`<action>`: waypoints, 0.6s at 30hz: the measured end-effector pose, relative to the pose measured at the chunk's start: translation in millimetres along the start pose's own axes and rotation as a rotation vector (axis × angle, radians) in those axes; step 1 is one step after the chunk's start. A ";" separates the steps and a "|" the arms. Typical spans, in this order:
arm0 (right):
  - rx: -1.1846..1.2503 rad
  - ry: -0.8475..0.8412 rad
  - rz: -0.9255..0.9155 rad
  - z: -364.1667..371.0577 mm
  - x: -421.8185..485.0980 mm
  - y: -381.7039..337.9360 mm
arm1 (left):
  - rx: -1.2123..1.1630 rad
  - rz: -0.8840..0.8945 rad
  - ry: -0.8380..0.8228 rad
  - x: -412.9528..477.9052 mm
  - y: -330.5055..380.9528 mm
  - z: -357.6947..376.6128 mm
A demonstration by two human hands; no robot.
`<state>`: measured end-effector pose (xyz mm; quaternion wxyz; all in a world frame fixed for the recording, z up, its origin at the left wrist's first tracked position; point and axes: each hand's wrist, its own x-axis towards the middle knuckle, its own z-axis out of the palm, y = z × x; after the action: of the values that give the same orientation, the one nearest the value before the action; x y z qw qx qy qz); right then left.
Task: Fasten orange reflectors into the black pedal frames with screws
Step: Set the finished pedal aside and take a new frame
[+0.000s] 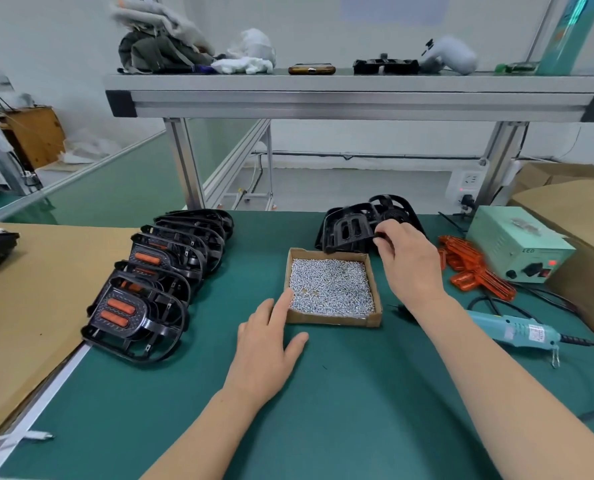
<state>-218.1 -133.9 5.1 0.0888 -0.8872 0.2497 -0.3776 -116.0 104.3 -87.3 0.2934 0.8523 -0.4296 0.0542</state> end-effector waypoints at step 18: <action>-0.062 -0.064 -0.138 -86.8 -106.9 -60.7 | -0.094 0.364 0.418 -16.3 76.9 -12.8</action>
<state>-320.4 -24.5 19.9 0.0430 -0.9163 0.1966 -0.3462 -182.9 87.4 -47.5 0.4005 0.7170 -0.5076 0.2606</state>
